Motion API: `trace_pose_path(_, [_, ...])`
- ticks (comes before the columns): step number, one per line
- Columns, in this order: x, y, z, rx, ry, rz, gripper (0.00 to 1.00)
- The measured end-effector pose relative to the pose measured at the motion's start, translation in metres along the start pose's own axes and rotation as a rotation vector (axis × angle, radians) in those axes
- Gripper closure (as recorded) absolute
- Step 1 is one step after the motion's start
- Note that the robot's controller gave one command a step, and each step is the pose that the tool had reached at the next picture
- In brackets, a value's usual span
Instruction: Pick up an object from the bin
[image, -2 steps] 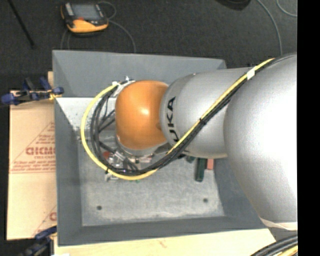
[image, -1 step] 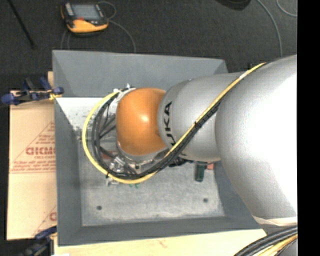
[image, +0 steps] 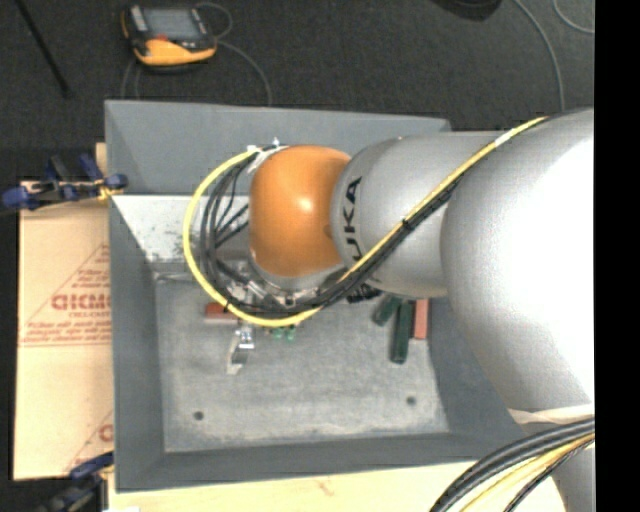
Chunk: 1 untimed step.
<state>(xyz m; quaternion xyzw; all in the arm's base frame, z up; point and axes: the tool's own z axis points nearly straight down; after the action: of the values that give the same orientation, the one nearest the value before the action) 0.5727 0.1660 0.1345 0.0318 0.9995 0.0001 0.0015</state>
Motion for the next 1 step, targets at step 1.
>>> trace_pose_path(1, [0.0001, 0.0004, 0.0, -0.001, 0.0, 0.0, 0.0])
